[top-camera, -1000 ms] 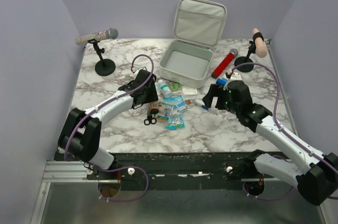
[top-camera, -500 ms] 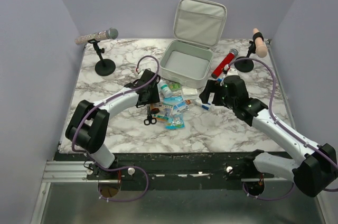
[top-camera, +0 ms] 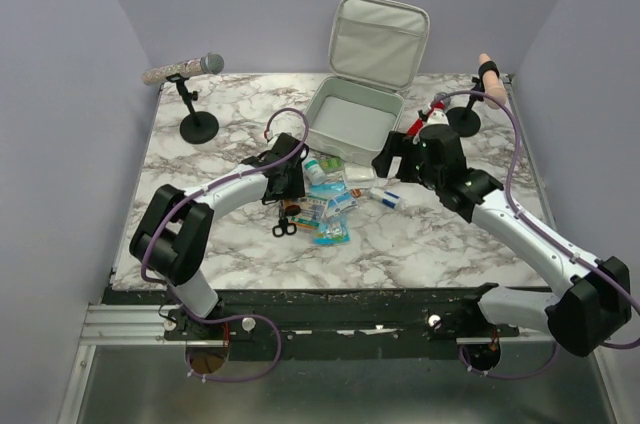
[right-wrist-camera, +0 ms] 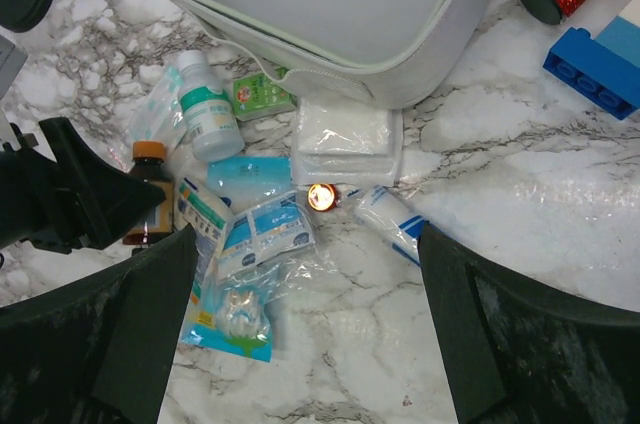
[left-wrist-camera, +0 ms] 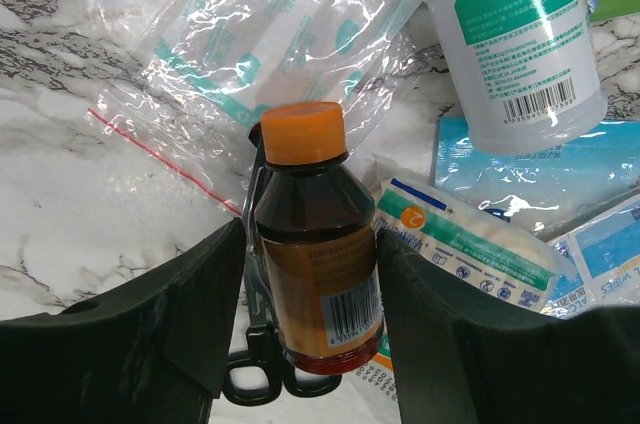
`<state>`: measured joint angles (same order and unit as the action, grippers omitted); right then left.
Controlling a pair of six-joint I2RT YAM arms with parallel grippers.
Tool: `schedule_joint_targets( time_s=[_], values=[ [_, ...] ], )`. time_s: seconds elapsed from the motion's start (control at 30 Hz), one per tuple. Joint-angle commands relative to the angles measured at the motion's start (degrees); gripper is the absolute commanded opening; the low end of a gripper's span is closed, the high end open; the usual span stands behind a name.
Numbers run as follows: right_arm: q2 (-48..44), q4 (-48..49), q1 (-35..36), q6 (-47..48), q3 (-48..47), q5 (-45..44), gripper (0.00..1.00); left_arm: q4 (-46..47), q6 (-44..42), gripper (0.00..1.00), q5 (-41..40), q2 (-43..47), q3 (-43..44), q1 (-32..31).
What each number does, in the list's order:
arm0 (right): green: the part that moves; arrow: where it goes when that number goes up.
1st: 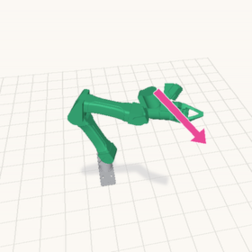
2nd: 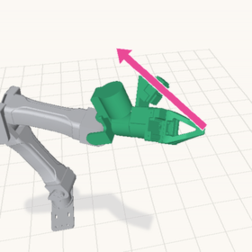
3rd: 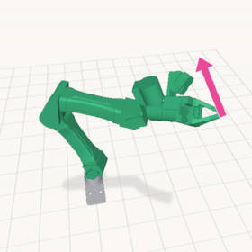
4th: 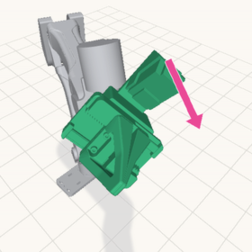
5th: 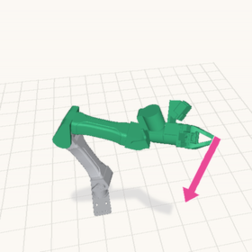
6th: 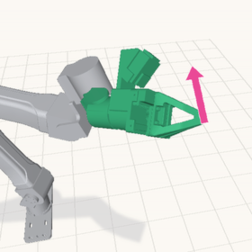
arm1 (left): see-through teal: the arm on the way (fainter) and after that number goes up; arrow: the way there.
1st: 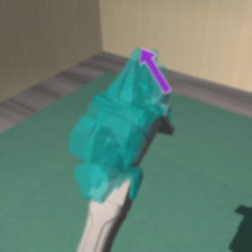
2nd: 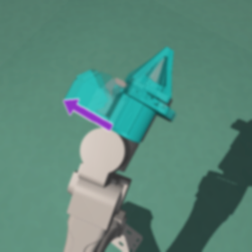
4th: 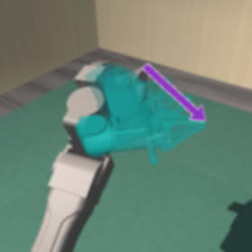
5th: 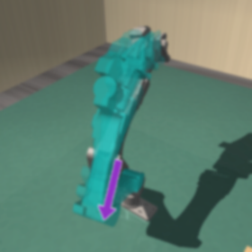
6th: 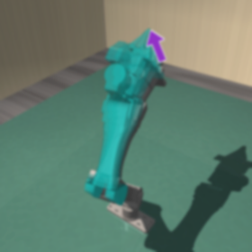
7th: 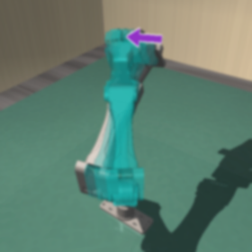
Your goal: Organize the medicine kit
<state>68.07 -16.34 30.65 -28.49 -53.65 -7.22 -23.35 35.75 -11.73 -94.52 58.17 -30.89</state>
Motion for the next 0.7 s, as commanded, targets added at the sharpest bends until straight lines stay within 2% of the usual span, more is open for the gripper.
schedule_joint_targets(
  time_s=[0.0, 0.1, 0.37, 0.67],
  values=[
    [1.8, -0.4, 0.2, -0.4, -2.8, -2.1, 0.99, -1.1, -0.7, 0.62, -0.5, -0.7, 0.3, -0.5],
    [3.0, -1.0, 0.1, -1.0, -4.4, -2.9, 0.99, -1.0, -1.4, 0.55, -0.4, -1.2, 0.9, -0.5],
    [4.9, -1.3, 0.1, -1.3, -6.4, -3.8, 0.99, -0.9, -2.7, 0.44, 0.4, -0.1, 0.9, -0.5],
    [10.2, -1.3, -0.1, -1.7, -10.2, -7.6, 0.99, -0.8, -8.1, 0.4, 2.0, 13.1, 1.8, -0.6]
  ],
)
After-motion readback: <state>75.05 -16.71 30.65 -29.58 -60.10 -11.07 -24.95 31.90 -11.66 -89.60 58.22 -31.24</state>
